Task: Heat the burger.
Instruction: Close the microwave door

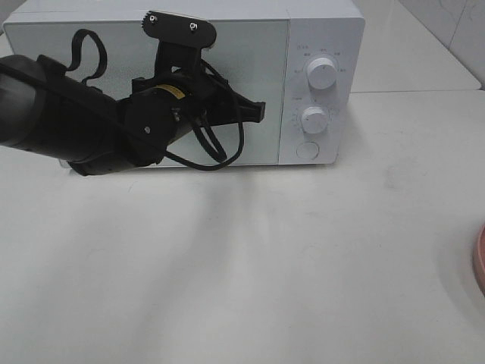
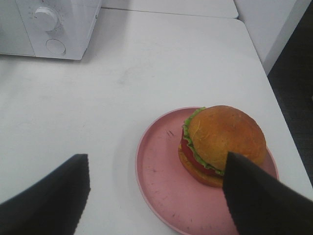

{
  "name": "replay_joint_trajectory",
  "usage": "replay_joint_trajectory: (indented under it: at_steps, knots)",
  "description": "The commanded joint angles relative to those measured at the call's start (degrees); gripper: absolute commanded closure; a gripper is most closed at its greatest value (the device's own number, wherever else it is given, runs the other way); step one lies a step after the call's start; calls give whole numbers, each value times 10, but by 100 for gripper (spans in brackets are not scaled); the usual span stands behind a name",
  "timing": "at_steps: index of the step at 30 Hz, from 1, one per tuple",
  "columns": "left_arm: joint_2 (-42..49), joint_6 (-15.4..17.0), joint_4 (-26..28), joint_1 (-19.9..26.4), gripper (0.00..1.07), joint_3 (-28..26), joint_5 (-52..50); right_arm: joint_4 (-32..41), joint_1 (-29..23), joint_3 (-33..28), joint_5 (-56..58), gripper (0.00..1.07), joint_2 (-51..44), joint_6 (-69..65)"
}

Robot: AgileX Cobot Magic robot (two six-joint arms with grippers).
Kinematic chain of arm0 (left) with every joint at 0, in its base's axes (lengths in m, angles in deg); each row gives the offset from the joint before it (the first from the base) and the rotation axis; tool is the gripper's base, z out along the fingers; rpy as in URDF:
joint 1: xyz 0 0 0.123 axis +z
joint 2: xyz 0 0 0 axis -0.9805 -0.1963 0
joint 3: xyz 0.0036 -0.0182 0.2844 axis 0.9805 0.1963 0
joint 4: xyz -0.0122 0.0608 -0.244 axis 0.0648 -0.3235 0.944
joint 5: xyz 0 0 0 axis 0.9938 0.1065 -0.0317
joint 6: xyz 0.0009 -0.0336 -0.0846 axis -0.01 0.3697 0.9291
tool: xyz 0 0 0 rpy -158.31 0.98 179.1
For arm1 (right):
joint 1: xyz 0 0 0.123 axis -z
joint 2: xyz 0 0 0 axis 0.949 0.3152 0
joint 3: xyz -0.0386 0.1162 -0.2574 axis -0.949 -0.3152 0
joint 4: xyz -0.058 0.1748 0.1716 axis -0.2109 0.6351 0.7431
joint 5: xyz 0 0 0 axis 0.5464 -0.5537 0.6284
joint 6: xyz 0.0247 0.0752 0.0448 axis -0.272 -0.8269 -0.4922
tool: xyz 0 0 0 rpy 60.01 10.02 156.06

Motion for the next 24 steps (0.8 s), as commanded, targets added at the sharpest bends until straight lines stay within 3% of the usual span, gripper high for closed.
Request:
replay_joint_trajectory:
  at_steps: [1, 12, 14, 15, 16, 17, 18, 19, 20, 21, 24]
  knots:
    - [3, -3, 28, 23, 107, -21, -52, -3, 3, -1, -3, 32, -15, 3]
    - [69, -3, 38, -12, 107, 65, 21, -4, 3, -1, -3, 32, -15, 3]
    - [95, -3, 38, -17, 92, 88, 115, -4, 3, -1, -3, 32, -15, 3]
    - [95, -3, 38, -17, 92, 88, 115, -4, 3, -1, -3, 32, -15, 3]
    - [100, -2, 41, -17, 63, 91, 145, -4, 3, -1, -3, 32, -15, 3]
    - [100, -2, 41, -17, 63, 91, 145, -4, 3, -1, -3, 32, -15, 3]
    - [109, 3, 50, -17, 30, 95, 194, -4, 3, -1, -3, 32, -15, 3]
    - [112, 3, 54, -17, 15, 95, 222, -4, 3, -1, -3, 32, -15, 3]
    - [112, 3, 54, -17, 15, 95, 222, -4, 3, -1, -3, 32, -15, 3]
    - [119, 3, 53, -17, 6, 95, 274, -4, 3, -1, -3, 32, -15, 3]
    - [132, -2, 44, -15, 7, 95, 375, -4, 3, -1, -3, 32, -15, 2]
